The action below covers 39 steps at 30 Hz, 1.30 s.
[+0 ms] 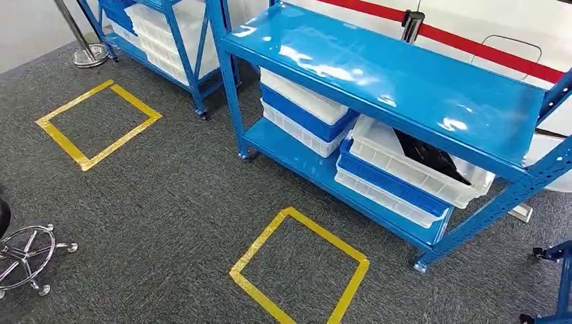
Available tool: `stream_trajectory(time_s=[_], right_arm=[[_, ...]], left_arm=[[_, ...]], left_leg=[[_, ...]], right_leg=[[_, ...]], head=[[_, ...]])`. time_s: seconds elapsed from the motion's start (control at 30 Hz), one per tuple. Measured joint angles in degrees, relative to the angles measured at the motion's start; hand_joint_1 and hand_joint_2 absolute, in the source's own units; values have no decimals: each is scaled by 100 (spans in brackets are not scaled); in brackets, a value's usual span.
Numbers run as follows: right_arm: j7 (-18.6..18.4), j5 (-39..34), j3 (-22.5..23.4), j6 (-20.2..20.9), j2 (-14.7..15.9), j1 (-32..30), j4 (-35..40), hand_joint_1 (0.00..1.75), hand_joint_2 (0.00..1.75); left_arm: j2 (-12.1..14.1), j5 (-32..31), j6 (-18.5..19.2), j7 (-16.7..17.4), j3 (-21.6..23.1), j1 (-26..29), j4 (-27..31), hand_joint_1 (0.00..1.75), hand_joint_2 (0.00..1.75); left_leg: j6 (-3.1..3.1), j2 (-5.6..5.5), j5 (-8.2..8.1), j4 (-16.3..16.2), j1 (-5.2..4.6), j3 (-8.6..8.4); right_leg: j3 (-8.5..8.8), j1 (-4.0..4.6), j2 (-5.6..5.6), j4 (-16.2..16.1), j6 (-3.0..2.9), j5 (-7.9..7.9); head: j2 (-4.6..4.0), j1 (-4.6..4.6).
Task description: Take the parts from the cabinet and place them on the table.
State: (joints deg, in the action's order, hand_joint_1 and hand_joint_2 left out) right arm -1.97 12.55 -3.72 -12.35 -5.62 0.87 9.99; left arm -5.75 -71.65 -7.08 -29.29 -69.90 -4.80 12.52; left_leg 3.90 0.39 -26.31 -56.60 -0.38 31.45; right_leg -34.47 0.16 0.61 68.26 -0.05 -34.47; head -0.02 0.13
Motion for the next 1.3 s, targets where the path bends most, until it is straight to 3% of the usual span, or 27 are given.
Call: stream_trajectory(time_s=[0.07, 0.1, 0.13, 0.2, 0.23, 0.27, 0.3, 0.37, 0.4, 0.43, 0.53, 0.57, 0.6, 0.63, 0.7, 0.73, 0.77, 0.9, 0.93, 0.97, 1.03, 1.1, 1.13, 1.17, 1.23, 1.27, 1.3], right_arm=[[0, 9, 0, 0, 15, -4, 0, 0, 0], [0, 18, 0, 0, 15, -10, 0, 0, 0], [0, 22, 0, 0, 15, -29, 0, 0, 0], [0, 35, 0, -2, 17, -33, 0, 0, 0], [0, 35, 0, -2, 13, -36, -4, 0, 0], [0, 35, 0, -2, 17, -22, -4, 0, 0], [0, 33, 0, -4, 20, -17, -4, 0, 0], [0, 33, 0, -4, 15, -19, -4, 0, 0], [0, 33, 0, -4, 9, -18, -4, 0, 0], [0, 31, 0, -4, 11, -29, -4, 0, 0], [0, 31, 0, -4, 11, -18, -4, 0, 0], [-2, 28, 0, -4, 11, -18, -4, 0, 0], [0, 26, 0, -4, 11, -19, -4, 0, 0], [0, 24, 0, -6, 13, -19, -4, 0, 0], [-11, 26, 0, -4, 11, -31, -4, 0, 0], [-18, 26, 0, -4, 11, -35, -7, 0, 0], [-17, 35, 0, -4, 9, -15, -7, 0, 0], [-20, 50, 0, -2, 4, 12, -7, 0, 0], [-24, 52, 0, -2, 9, 3, -7, 0, 0], [-24, 52, 0, -2, 11, 2, -7, 0, 0], [-24, 68, 0, -2, 11, -3, -7, 0, 0], [-24, 72, 0, -2, 15, -8, -7, 0, 0], [-24, 72, 0, -2, 17, -17, -7, 0, 0], [-22, 76, 0, -2, 22, -28, -7, 0, 0], [-24, 79, 0, -2, 48, -28, -7, 0, 0], [-24, 77, 0, 0, 57, -32, -9, 0, 0], [-22, 74, 0, 0, 55, -20, -9, 0, 0]], left_arm=[[-2, 2, 0, 4, 0, 0, -9, 0, 0], [-4, 2, 0, 15, 0, 1, -15, 0, 0], [-7, 9, -2, 22, -2, 3, -24, 0, 0], [-9, 11, -7, 41, -2, 3, -30, 0, 0], [-7, 11, -15, 46, -4, 6, -31, 0, 0], [-9, 11, -17, 48, -2, 2, -31, 0, 0], [-9, 11, -20, 48, -2, -3, -31, 0, 0], [-11, 9, -20, 48, -2, -8, -31, 0, 0], [-11, 9, -18, 48, 0, -10, -31, 0, 0], [-24, 9, -17, 48, 0, -11, -35, 0, 0], [-26, 0, -17, 46, 0, -3, -37, 0, 0], [-26, -2, -17, 46, 0, 3, -37, 0, 0], [-26, -8, -17, 44, 0, 6, -39, 0, 0], [-31, -15, -20, 35, 0, 6, -39, 0, 0], [-33, -17, -28, 22, 0, 6, -39, 0, 0], [-33, -17, -37, 17, 0, 8, -42, 0, 0], [-37, -20, -42, 17, 0, 0, -46, 0, 0], [-42, -42, -70, 37, 2, -1, -48, 0, 0], [-50, -42, -70, 39, 2, 6, -48, 0, 0], [-52, -42, -70, 42, 2, 6, -48, 0, 0], [-50, -39, -83, 65, 0, 2, -48, 0, 0], [-50, -24, -88, 89, -2, 5, -48, 0, 0], [-50, -22, -87, 96, -2, 6, -48, 0, 0], [-55, -17, -90, 101, -2, 11, -48, 0, 0], [-66, -13, -87, 101, -2, 13, -52, 0, 0], [-68, -13, -87, 101, -2, 15, -65, 0, 0], [-66, -15, -87, 98, -2, 14, -70, 0, 0]], left_leg=[[-19, 4, -56, -3, 12, -41], [-50, 1, -89, -4, 31, -81], [-83, -9, -129, -7, 56, -131], [-168, -12, -222, -14, 97, -248], [-221, -5, -272, -22, 78, -259], [-267, 0, -362, -64, 50, -286], [-291, 15, -378, -59, 51, -305], [-350, 36, -408, -40, 102, -323], [-398, 28, -455, -86, 155, -344], [-415, 12, -538, -270, 159, -287], [-456, -3, -1041, -1527, 169, 435], [-467, -4, -1086, -1831, 172, 663], [-469, -4, -989, -1886, 175, 785], [-466, -3, -749, -1682, 185, 771], [-454, 2, -108, -813, 212, 466], [-441, 2, 76, -428, 223, 338], [-442, -4, -56, -318, 166, 262], [-252, -30, -85, -243, 100, 209], [-217, -22, -66, -192, 121, 148], [-173, -22, -93, -175, 119, 127], [-108, -12, -131, -176, 108, 91], [-86, -25, -189, -178, 92, 38], [-91, -41, -223, -178, 90, -4], [-104, -63, -263, -178, 90, -59], [-147, -73, -352, -178, 90, -178], [-192, -70, -404, -192, 52, -203], [-219, -74, -466, -201, 28, -231]], right_leg=[[-463, -57, -3, 671, 67, -141], [-531, -97, -7, 653, 143, -46], [-455, -135, -11, 363, 244, 168], [-96, -203, -64, -579, 427, 673], [5, -219, -132, -900, 440, 805], [61, -168, -136, -940, 336, 825], [65, -177, -126, -930, 226, 810], [68, -142, -111, -927, 123, 774], [122, -221, -97, -964, 60, 781], [157, -199, -91, -965, 23, 753], [230, -148, -90, -964, -96, 673], [257, -136, -80, -964, -121, 651], [295, -129, -62, -963, -118, 619], [345, -128, -48, -963, -111, 583], [476, -129, -33, -963, -75, 500], [439, -127, -33, -969, -44, 462], [462, -57, -25, -946, 4, 412], [520, -99, -47, -1003, 152, 350], [500, -113, -52, -864, 151, 321], [379, -104, -52, -624, 126, 212], [-179, -106, -50, 273, 55, -128], [-596, -105, -49, 845, 79, -206], [-624, -106, -50, 761, 126, -87], [-519, -106, -50, 430, 186, 136], [-132, -106, -59, -557, 260, 636], [-40, -83, -78, -828, 218, 761], [11, -52, -71, -861, 180, 778]], head=[[0, 2], [0, 20], [0, 13], [0, 28], [0, 55], [0, 52], [0, 3], [0, -7], [0, -4], [0, -26], [0, -31], [0, -37], [0, -33], [0, -35], [0, -33], [0, -39], [0, -39], [0, -39], [0, -22], [0, -24], [0, 0], [0, 11], [0, 4], [0, 13], [0, 20], [0, 31], [0, 26]])
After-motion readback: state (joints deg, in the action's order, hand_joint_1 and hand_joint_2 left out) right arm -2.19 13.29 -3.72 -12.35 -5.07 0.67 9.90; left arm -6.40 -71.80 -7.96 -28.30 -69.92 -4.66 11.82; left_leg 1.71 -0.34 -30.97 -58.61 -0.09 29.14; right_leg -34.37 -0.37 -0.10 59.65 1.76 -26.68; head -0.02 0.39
